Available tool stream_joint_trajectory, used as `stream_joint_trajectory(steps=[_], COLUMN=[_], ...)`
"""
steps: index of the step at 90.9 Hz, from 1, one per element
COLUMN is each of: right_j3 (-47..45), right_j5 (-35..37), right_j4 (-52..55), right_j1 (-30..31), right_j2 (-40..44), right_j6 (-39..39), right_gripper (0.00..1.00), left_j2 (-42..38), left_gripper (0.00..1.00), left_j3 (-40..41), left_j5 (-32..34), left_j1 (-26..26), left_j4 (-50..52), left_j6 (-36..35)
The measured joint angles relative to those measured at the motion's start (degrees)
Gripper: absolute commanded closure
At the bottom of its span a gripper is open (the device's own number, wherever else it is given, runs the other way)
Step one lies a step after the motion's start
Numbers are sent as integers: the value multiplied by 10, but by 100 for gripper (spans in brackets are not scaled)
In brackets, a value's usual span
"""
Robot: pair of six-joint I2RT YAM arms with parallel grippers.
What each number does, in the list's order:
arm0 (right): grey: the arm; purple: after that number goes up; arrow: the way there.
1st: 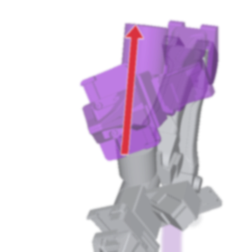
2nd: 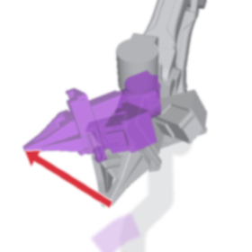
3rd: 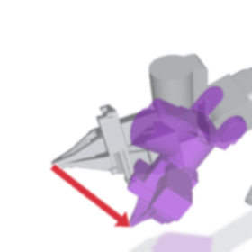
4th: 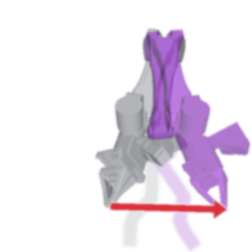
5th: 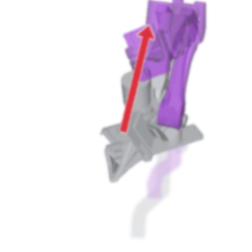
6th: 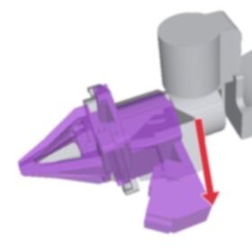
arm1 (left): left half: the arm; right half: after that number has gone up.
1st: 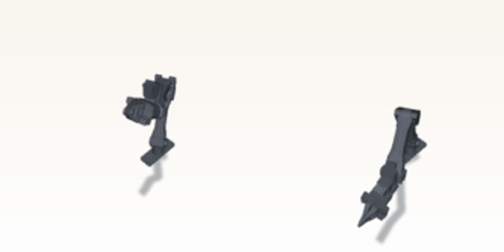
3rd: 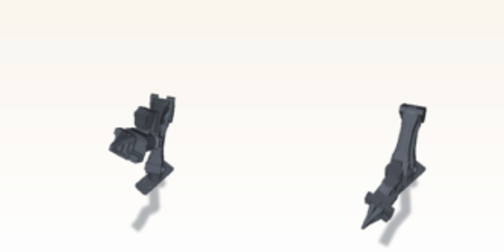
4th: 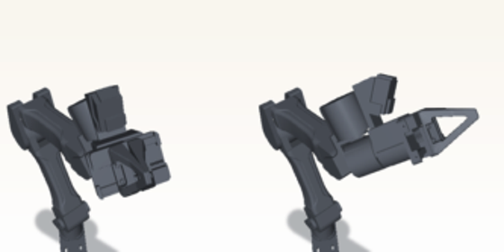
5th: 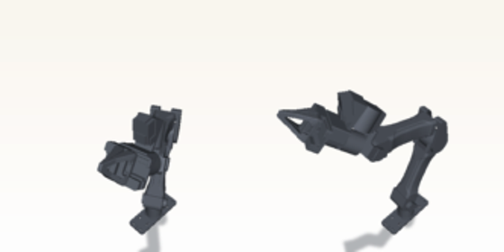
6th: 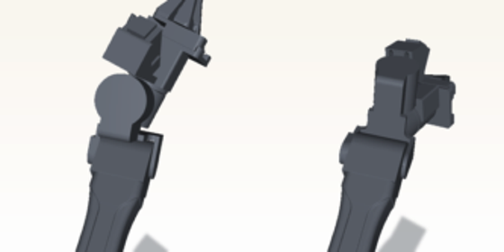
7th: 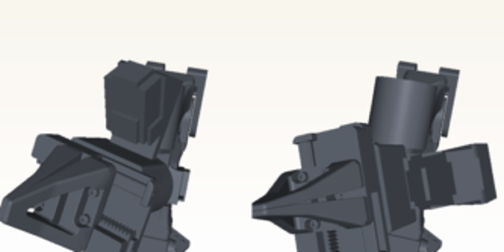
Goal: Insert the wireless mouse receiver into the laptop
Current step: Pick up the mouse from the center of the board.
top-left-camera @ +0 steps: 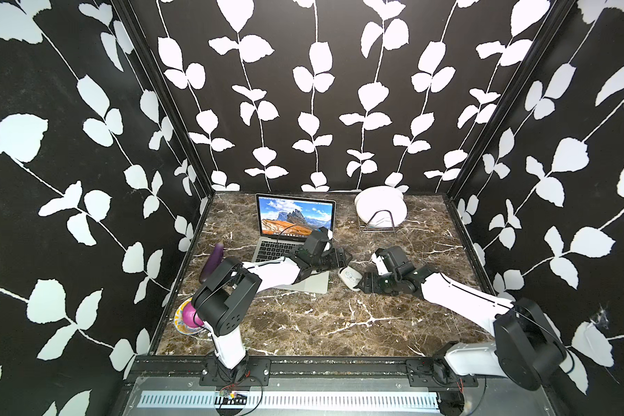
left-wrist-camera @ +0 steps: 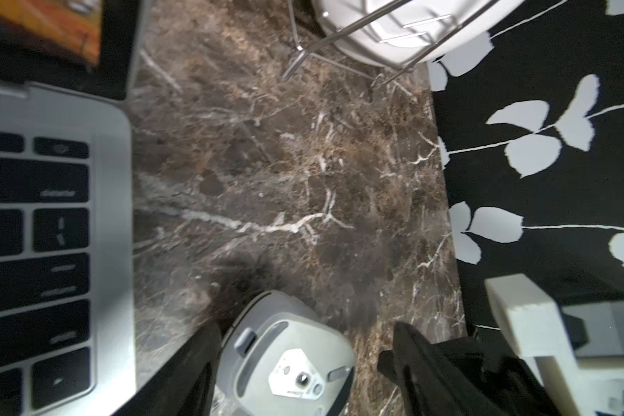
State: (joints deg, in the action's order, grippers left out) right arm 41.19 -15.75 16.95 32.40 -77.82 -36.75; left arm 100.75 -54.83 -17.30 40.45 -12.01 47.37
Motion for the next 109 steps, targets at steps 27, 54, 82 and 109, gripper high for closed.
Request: stream_joint_trajectory(steps=[27,54,82,109], right_j3=[1,10,12,10], right_j5=[-4,-30,-97,-126], right_j4=[-60,-146,-276,-320], right_j1=[2,-24,-36,-36], right_j2=[-61,-122,-181,-203], right_j6=[-17,-23,-40,-64], right_gripper=[27,25,34,58], left_j2=[23,36,66,72], left_gripper=[25,28,35,37], left_j3=[23,64,74,75], left_j5=[-23,-61,-84,-84], left_j1=[-19,-16,-21,-23], left_j4=[9,-77,-155,-169], left_j6=[-7,23,60,72])
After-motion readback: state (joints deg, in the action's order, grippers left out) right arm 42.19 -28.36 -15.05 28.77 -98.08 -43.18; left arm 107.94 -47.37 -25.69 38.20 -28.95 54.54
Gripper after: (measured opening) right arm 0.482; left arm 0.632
